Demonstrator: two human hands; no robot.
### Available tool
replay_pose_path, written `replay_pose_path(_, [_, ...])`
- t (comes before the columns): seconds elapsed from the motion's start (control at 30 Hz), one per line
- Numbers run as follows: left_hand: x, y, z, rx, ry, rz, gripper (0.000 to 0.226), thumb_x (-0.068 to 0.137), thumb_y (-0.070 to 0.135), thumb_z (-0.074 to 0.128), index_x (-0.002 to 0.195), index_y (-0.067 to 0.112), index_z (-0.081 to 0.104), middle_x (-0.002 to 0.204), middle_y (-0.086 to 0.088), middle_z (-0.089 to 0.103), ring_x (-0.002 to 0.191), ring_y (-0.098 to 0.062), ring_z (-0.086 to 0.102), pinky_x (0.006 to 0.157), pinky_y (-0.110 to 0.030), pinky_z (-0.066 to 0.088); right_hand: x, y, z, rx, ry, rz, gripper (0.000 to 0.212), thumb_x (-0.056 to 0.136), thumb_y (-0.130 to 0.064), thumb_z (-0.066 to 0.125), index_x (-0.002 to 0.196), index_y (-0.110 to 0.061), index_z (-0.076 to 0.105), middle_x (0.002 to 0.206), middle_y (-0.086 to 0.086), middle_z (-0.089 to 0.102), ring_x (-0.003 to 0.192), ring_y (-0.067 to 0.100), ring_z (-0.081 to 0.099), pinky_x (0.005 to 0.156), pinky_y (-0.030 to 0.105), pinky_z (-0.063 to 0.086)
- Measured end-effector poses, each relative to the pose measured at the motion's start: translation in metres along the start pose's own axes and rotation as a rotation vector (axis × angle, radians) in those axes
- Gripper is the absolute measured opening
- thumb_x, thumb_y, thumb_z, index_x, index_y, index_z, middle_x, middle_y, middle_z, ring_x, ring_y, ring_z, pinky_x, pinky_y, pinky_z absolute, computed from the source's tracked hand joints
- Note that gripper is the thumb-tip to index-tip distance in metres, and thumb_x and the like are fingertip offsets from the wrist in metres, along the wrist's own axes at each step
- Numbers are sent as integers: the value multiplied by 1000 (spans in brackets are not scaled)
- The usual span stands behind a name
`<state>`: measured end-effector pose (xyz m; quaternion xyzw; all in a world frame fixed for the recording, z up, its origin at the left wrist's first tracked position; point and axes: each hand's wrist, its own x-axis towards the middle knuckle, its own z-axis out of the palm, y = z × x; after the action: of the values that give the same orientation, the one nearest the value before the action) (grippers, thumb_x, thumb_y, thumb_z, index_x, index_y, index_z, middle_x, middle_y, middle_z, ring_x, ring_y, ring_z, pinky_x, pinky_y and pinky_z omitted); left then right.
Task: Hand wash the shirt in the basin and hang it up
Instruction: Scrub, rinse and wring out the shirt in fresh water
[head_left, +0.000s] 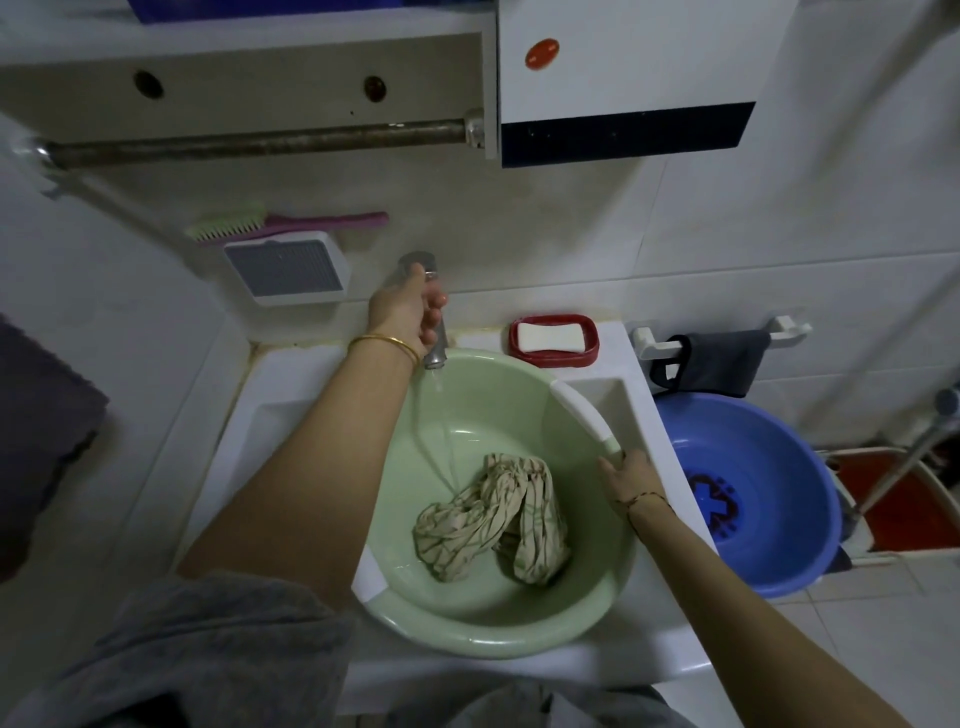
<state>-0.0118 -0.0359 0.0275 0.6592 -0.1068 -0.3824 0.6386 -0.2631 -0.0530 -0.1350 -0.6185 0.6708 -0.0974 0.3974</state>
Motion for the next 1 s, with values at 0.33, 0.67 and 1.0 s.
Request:
replay_pose_path(0.33, [-44, -113, -45, 197, 275, 282, 14, 94, 13, 50, 80, 15, 52, 67, -1, 55, 58, -15, 48, 52, -17, 41, -31, -24, -3, -302, 173, -217, 48, 89, -19, 58, 131, -4, 41, 131, 18, 42, 117, 34, 44, 98, 41, 38])
replay_pose_path(0.67, [-38, -168, -83, 547, 211, 91, 12, 87, 4, 51, 89, 11, 60, 94, -16, 64, 93, -35, 61, 84, -37, 50, -44, -47, 50, -796, -319, -613, 57, 89, -22, 53, 142, -31, 33, 154, 2, 20, 140, 33, 16, 111, 53, 24])
replay_pose_path(1.0, [-49, -172, -93, 1029, -140, -102, 24, 90, 12, 50, 110, 9, 64, 112, -7, 64, 101, -22, 57, 74, -19, 35, -48, -45, 39, -847, -209, -674, 27, 89, -20, 47, 114, -22, 57, 119, 2, 52, 110, 25, 45, 93, 39, 40])
